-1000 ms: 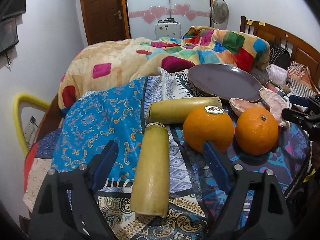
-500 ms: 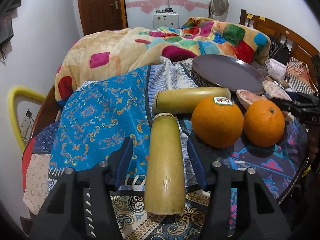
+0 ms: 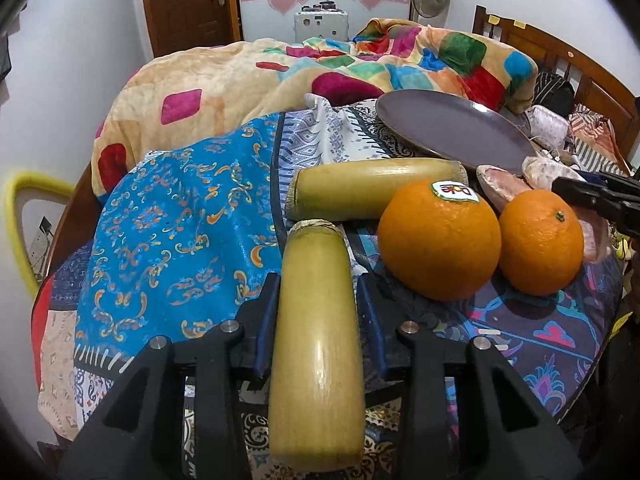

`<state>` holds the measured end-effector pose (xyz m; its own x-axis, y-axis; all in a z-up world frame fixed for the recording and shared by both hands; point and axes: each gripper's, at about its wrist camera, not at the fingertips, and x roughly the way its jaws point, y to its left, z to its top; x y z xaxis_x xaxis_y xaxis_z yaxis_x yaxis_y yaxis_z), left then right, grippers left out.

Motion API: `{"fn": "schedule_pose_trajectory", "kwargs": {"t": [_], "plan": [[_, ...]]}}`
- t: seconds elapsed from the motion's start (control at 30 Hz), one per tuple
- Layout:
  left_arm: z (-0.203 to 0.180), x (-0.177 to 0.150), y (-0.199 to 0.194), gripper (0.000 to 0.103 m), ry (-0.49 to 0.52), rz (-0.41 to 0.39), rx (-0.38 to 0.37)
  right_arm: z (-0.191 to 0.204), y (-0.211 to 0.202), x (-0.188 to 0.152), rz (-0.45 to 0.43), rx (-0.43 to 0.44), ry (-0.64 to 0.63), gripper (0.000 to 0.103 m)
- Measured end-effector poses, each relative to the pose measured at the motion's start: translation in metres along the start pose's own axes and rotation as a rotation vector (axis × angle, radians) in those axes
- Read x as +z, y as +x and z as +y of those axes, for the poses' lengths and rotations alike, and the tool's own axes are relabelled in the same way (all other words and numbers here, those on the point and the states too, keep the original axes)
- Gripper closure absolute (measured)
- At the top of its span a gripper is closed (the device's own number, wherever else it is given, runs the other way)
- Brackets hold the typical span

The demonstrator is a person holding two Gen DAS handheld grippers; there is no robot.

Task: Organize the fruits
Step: 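Grasp the upright yellow cylinder with the left gripper while the right grasps a pomelo segment, then carry both held items onto the dark plate and lower them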

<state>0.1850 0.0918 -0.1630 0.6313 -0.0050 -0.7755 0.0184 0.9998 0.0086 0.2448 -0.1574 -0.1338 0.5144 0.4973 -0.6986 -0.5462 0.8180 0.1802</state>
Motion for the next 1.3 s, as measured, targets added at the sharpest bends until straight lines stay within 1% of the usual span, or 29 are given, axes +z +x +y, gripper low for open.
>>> {"fn": "schedule_pose_trajectory", "kwargs": {"t": [0.03, 0.07, 0.13, 0.3, 0.4, 0.43, 0.6, 0.67, 0.9, 0.97, 1.13, 1.3], "plan": [[0.000, -0.001, 0.000, 0.065, -0.001, -0.001, -0.002, 0.001, 0.002, -0.001, 0.011, -0.003, 0.006, 0.055], [0.000, -0.001, 0.000, 0.065, -0.003, -0.002, -0.003, 0.000, 0.003, -0.002, 0.019, -0.003, 0.006, 0.050], [0.001, -0.001, 0.001, 0.065, 0.003, -0.006, 0.001, 0.002, 0.003, -0.006, 0.015, -0.022, -0.003, 0.047], [0.003, 0.001, 0.004, 0.067, -0.006, -0.006, -0.007, 0.003, 0.002, -0.005, 0.013, -0.036, -0.016, 0.049], [0.005, 0.001, 0.001, 0.068, -0.018, -0.003, -0.020, 0.003, 0.000, -0.004, 0.003, -0.047, -0.017, 0.055], [0.005, 0.000, -0.001, 0.068, -0.018, -0.006, -0.020, 0.002, -0.002, -0.003, -0.003, -0.048, -0.019, 0.055], [0.005, -0.001, -0.018, 0.068, -0.019, -0.040, -0.008, 0.010, -0.010, -0.005, -0.035, -0.077, -0.059, 0.056], [0.004, 0.001, -0.027, 0.068, -0.018, -0.060, -0.004, 0.013, -0.017, -0.004, -0.056, -0.073, -0.070, 0.056], [-0.009, 0.017, -0.058, 0.068, -0.003, -0.137, -0.009, 0.018, -0.039, 0.005, -0.125, -0.073, -0.067, 0.057], [-0.015, 0.025, -0.067, 0.068, 0.002, -0.162, -0.020, 0.017, -0.045, 0.009, -0.143, -0.072, -0.062, 0.057], [-0.030, 0.046, -0.077, 0.068, 0.015, -0.205, -0.029, 0.013, -0.056, 0.023, -0.193, -0.086, -0.057, 0.057], [-0.042, 0.074, -0.080, 0.068, 0.025, -0.245, -0.033, 0.007, -0.063, 0.038, -0.235, -0.106, -0.056, 0.057]]}}
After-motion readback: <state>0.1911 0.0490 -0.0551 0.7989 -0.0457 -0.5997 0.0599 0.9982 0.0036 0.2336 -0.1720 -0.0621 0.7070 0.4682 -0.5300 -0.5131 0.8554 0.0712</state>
